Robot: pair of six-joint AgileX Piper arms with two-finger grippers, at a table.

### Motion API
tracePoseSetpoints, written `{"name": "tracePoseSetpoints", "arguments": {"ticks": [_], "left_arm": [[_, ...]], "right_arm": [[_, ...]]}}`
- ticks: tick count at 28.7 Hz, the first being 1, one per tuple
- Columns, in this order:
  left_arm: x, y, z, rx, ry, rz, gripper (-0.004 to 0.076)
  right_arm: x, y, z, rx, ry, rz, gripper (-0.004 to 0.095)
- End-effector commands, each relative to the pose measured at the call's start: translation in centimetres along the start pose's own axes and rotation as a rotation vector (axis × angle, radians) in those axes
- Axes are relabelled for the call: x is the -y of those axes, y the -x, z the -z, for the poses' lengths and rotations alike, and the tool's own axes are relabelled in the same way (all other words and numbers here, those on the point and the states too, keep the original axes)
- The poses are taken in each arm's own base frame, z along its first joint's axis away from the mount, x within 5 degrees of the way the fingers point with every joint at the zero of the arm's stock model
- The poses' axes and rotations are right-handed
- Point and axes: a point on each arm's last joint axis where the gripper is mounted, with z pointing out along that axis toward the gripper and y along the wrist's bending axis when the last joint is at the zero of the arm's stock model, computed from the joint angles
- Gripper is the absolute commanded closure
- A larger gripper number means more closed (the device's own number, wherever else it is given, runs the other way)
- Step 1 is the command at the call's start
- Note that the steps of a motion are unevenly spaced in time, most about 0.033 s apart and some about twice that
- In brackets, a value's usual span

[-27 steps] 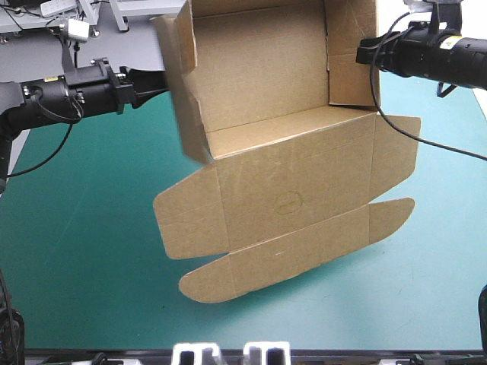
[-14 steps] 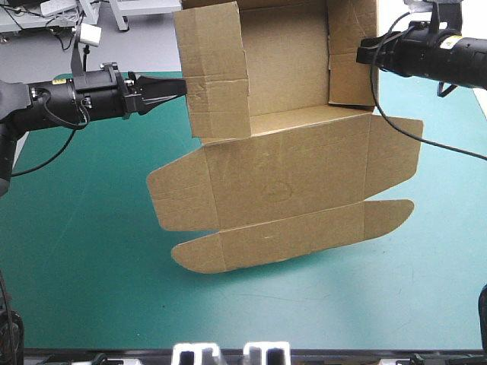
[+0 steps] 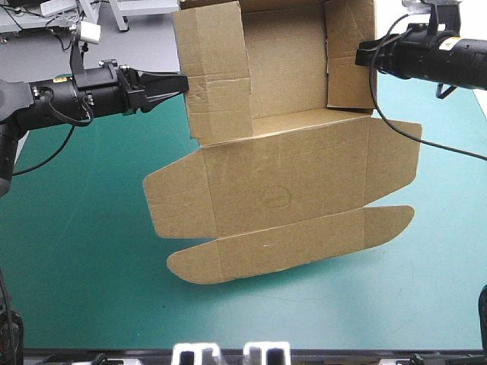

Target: Fold the box

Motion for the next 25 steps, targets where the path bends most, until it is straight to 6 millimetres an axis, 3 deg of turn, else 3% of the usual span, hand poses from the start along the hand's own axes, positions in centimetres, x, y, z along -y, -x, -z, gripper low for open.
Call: {"name": "tracePoseSetpoints", "arguments": {"ticks": [1, 12, 22, 25], "left_arm": [[2.1, 1.2, 0.9, 0.096, -0.030, -0.032, 0.0334], [2.9, 0.3, -0.9, 0.032, -0.014, -0.060, 0.0335], [0.7, 0.2, -1.3, 0.027, 0.290, -0.054, 0.0335], [-0.5, 0.4, -1.5, 0.050, 0.361, -0.054, 0.0399]], "right_arm": [[-1.7, 1.5, 1.9, 0.127, 0.062, -0.020, 0.0924], [-4.1, 1.2, 0.7, 0.111, 0.049, 0.047, 0.0918], [-4.4, 0.9, 0.7, 0.080, 0.077, 0.026, 0.0916], [-4.6, 0.8, 0.7, 0.066, 0.089, 0.021, 0.0915]]}}
